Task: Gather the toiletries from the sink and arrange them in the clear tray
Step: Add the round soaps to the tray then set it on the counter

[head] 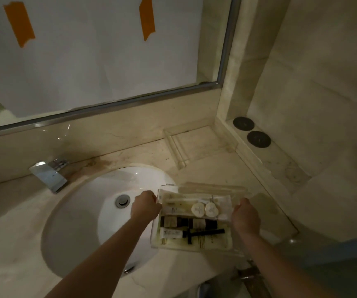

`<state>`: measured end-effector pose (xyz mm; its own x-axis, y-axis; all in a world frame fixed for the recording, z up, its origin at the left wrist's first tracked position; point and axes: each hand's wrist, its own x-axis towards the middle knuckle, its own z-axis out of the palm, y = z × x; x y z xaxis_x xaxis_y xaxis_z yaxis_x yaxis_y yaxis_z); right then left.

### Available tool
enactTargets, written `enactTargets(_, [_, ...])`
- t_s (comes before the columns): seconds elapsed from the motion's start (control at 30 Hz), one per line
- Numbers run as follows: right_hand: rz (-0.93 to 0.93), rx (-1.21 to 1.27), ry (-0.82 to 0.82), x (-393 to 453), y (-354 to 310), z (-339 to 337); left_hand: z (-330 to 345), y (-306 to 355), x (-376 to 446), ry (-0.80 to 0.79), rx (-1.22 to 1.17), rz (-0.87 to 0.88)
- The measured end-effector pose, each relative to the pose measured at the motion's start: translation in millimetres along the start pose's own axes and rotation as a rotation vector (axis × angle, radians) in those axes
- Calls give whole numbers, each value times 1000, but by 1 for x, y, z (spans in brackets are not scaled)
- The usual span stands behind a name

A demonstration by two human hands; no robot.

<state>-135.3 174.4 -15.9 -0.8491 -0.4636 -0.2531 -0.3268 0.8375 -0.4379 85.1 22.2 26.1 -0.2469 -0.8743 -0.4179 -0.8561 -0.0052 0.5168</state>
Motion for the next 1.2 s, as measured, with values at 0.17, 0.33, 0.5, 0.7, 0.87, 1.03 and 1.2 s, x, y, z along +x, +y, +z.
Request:
enactTargets(0.17, [24,45,-29,48,9,-16,17,54,12,50,-29,-25])
enactTargets(0.33, [8,134,-1,91,15,-26,37,92,34,98,-103,-89])
enactTargets(0.5, [-37,156,3,123,7,-34,51,111,59,133,-235,-163])
enactTargets(0.7, [-40,202,7,146,-11,-27,54,119,78,231,-330,-247])
enactTargets(0.87, [-73,233,-17,161,-27,-21,51,123,85,310,-338,-268])
enactTargets(1.03, [-134,224,-47,171,-38,-22,53,117,85,379,-312,-290])
enactTargets(1.2, [-133,274,-144,162,-48,-2,46,97,90,418,-273,-322])
